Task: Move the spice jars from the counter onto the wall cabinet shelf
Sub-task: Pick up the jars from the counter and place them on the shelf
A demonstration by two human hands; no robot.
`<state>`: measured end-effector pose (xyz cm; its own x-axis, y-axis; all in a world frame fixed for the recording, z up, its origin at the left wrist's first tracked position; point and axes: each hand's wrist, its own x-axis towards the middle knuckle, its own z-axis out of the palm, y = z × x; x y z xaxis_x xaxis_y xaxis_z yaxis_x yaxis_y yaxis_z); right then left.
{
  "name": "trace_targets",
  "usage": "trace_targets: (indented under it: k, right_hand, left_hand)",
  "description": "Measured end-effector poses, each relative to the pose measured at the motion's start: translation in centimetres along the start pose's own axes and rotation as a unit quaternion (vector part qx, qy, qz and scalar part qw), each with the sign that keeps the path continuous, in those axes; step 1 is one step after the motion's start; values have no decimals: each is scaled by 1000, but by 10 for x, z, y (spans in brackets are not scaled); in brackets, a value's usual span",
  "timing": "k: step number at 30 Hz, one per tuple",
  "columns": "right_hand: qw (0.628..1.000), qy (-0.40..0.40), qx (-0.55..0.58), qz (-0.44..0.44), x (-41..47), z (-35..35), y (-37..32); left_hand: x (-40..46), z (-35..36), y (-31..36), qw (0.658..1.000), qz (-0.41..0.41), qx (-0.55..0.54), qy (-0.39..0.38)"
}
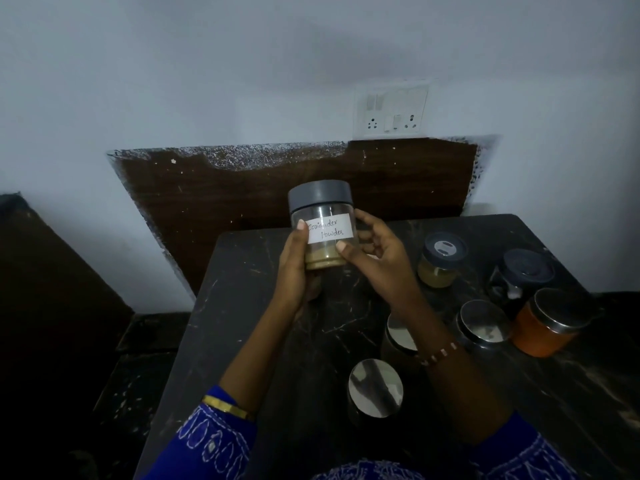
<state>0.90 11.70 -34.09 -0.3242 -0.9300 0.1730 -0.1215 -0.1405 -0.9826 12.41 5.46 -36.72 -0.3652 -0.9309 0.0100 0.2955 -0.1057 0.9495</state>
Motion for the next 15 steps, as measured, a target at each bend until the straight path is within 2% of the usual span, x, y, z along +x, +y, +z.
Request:
trace_targets:
  k: [3,6,11,15]
  right_hand:
    - [1000,-10,14,-17,17,-1,-20]
    - [998,-19,28,-56,40,0,-53]
    - [987,-14,7,-157,79,5,-127]
    - [972,-2,-11,-236,106,10,-191]
  left_hand:
    - [14,5,25,998,36,41,21]
    - [30,12,67,992,109,61,14]
    - [59,26,158,966,228,122,-8]
    - [72,38,228,938,307,161,5]
